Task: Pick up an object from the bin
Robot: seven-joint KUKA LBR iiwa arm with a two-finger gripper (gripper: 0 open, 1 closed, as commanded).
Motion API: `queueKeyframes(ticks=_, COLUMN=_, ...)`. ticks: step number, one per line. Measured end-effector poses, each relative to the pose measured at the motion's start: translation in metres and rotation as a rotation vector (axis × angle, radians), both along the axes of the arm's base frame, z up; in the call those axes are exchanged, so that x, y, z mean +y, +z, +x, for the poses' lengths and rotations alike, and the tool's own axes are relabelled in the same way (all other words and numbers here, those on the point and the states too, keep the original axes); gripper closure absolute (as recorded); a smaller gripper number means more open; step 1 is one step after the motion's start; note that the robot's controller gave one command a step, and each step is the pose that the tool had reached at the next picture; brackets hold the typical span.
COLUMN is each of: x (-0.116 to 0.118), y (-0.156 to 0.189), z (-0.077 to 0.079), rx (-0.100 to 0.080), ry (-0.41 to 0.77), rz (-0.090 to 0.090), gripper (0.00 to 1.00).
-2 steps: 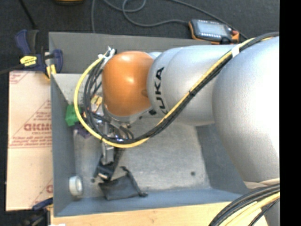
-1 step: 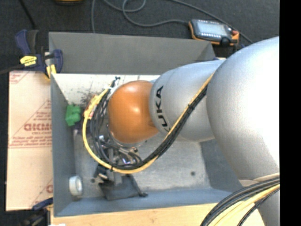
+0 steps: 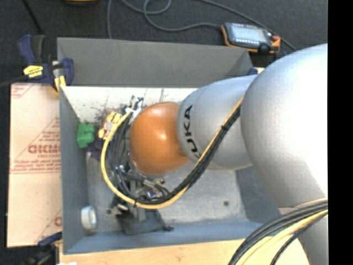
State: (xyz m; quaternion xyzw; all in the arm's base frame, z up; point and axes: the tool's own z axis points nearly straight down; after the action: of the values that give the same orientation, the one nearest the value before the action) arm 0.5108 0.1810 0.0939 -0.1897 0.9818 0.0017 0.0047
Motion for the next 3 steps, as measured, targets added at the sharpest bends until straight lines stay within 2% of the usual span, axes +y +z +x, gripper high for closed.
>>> queueKeyframes(ticks=1, x=-0.019, y=-0.012, z=-0.002, rx=0.001, ry=0.043, rz=-0.003, gripper=0.00)
queueKeyframes(ticks=2, x=-0.053, y=-0.023, z=-0.012, rx=0.005, ry=0.146, rz=-0.002, gripper=1.00)
queueKeyframes(ticks=3, x=-0.053, y=-0.023, z=-0.012, rx=0.005, ry=0.144, rz=-0.002, gripper=1.00)
